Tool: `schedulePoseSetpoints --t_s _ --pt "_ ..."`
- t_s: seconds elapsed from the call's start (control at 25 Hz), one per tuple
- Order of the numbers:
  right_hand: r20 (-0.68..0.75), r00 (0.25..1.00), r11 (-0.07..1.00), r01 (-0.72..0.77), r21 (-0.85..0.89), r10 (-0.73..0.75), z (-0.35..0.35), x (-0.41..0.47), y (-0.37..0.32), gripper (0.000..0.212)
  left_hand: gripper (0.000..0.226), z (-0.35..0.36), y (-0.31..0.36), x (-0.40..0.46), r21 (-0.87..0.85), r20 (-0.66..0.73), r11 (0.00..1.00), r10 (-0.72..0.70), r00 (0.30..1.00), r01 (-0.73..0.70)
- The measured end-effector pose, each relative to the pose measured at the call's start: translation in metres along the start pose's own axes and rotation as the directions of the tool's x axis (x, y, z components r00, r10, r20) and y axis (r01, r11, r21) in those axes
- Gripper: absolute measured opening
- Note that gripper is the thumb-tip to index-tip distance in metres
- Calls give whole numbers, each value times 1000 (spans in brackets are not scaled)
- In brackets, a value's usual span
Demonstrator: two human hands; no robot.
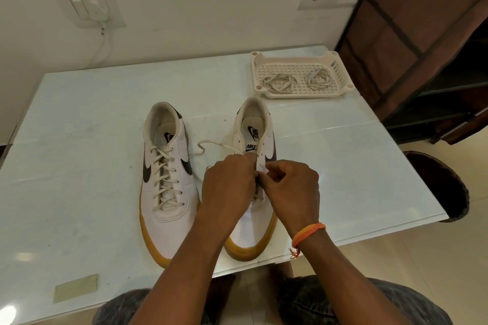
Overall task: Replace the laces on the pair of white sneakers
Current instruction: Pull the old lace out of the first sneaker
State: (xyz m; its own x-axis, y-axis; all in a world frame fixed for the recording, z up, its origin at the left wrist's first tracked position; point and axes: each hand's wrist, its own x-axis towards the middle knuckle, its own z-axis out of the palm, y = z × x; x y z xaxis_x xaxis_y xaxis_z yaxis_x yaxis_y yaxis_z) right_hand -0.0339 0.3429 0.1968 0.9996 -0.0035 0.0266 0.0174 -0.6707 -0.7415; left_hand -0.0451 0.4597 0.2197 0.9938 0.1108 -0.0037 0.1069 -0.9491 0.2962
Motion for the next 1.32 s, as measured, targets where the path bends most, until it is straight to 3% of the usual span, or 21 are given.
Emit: schedulePoseSetpoints --t_s 0.2,0.4,0.52,0.6,0.64,0.72,0.8,0.88,0.92,1.0,1.08,1.2,1.32 --pt "26 996 993 84 -77 -82 4 -1 -4 18 18 2 -1 0 19 -8 1000 -4 1000 4" --pt "47 998 998 46 -46 -44 0 3 -4 27 27 -4 -1 0 88 2 996 -11 1000 11" --pt "56 997 997 48 -66 -44 -4 3 -7 23 17 -23 3 -2 -27 -150 997 -77 986 74" --pt "71 996 995 66 -80 -60 -6 3 -10 21 16 -41 -8 -3 -119 -250 976 -209 945 184" --pt "78 994 994 78 -79 -71 -6 4 -10 21 16 -47 -20 -5 -121 -228 962 -268 936 245" --pt "76 993 993 95 -70 -89 -6 6 -10 22 20 -50 -40 -11 -27 0 945 -326 945 326" --pt "63 990 990 130 -58 -126 -6 8 -10 30 24 -43 -45 -18 83 270 941 -339 901 329" --pt "70 975 974 216 -62 -211 -4 9 -10 40 20 -28 -42 -19 56 373 945 -319 871 322" --pt "81 964 962 261 -85 -254 -3 10 -10 42 15 -22 -39 -18 7 339 948 -302 891 318" --pt "106 950 942 307 -135 -295 2 10 -9 33 17 -15 -27 -20 -157 132 926 -326 936 344" --pt "123 943 935 324 -143 -308 7 9 -8 19 26 -12 -12 -26 -258 -67 909 -355 933 327" --pt "139 936 927 343 -149 -324 9 10 -8 11 35 -2 0 -37 -241 -106 915 -357 928 324" --pt "72 966 967 252 -39 -248 4 10 -10 12 38 3 -7 -34 -260 -88 897 -390 916 357"
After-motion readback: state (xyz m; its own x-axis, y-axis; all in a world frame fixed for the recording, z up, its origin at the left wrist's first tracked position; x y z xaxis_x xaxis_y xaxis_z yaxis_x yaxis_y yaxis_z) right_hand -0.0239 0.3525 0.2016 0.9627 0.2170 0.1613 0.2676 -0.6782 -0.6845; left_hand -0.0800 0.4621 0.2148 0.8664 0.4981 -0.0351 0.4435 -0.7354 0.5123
